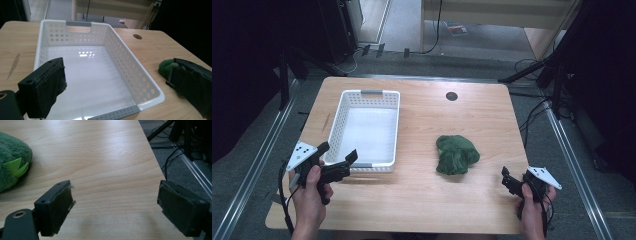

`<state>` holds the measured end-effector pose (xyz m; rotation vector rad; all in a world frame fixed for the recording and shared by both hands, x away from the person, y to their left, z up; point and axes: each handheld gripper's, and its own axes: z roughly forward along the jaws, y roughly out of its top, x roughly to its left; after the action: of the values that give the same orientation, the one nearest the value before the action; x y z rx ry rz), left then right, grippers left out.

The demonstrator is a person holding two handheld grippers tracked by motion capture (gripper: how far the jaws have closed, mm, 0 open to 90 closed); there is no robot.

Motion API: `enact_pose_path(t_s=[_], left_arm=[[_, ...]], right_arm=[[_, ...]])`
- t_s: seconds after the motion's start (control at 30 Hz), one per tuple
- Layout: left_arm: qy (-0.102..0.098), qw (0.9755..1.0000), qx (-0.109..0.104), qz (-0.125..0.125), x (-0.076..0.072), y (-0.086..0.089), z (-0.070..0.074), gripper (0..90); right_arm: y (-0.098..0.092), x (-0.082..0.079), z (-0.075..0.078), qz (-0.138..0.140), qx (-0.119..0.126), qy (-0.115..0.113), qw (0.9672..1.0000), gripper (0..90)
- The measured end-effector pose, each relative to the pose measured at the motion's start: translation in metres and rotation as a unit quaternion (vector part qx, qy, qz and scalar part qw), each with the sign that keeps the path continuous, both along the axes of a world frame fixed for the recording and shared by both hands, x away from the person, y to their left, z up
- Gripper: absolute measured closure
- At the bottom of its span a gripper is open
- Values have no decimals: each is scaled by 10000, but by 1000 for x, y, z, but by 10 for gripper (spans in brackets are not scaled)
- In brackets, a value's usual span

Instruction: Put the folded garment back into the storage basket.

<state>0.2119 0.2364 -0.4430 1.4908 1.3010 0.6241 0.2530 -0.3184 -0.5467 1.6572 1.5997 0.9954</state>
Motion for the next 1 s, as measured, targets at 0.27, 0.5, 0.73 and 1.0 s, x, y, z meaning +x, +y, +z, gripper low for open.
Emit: enact_pose_path(t_s=[0.27, 0.5, 0.73, 1.0], left_arm=[[37, 9997, 27, -239, 8, -23, -2, 14], [69, 9990, 3, -439, 16, -47, -4, 14], [99, 9979, 0, -645, 25, -71, -4, 14], [199, 9962, -12, -847, 36, -100, -7, 14]], right_arm=[[0, 0, 0, 1, 3, 2, 10000, 130], [0, 0, 0, 0, 4, 6, 10000, 130], [0, 0, 0, -3, 26, 13, 10000, 130], [0, 0, 0, 9, 31, 11, 10000, 130]])
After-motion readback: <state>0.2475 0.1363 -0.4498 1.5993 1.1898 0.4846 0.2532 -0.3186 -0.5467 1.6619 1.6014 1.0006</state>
